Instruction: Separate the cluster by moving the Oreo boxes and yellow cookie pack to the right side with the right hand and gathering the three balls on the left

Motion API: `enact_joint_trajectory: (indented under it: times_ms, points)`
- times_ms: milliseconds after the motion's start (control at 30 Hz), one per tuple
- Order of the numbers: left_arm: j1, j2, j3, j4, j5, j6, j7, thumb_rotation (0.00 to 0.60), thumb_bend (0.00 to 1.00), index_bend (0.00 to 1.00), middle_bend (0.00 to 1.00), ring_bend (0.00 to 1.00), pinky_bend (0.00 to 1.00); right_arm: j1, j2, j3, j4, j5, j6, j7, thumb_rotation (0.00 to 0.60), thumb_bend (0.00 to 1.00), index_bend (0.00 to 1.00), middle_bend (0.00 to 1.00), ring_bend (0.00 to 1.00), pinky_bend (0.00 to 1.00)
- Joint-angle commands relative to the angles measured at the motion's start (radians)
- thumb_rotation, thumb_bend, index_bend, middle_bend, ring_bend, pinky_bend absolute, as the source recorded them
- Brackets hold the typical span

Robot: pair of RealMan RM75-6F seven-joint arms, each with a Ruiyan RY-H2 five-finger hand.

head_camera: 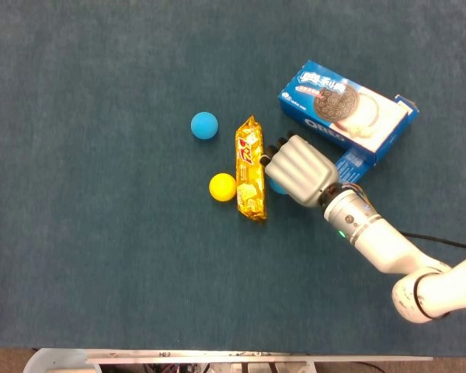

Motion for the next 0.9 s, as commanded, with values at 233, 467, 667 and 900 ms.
enact_joint_trajectory:
  times_ms: [233,467,667,900]
  points:
    - [0.002,-0.001,0.002,0.008,0.005,0.005,-0.013,0.6,0.33,0.18,0.17,0.11,0.07,-0.011,-0.024,-0.011,0.033,-0.043,0.012,-0.011,0.6,0.1,0.38,0.42,0.41,0.43]
    - [0.003,-0.001,0.006,0.015,0.012,0.009,-0.025,0.6,0.33,0.18,0.17,0.11,0.07,-0.029,-0.026,-0.007,0.042,-0.085,0.02,0.015,0.6,0.14,0.45,0.45,0.46,0.49]
    - [0.004,0.002,0.006,0.012,0.014,0.013,-0.022,0.6,0.33,0.18,0.17,0.11,0.07,-0.04,0.035,0.02,-0.034,-0.123,0.031,0.062,0.6,0.14,0.46,0.46,0.48,0.5]
    - [0.0,0.007,0.006,-0.006,0.018,0.011,-0.004,0.6,0.33,0.18,0.17,0.11,0.07,-0.03,0.142,0.092,-0.177,-0.112,0.022,0.121,0.6,0.14,0.46,0.46,0.49,0.52]
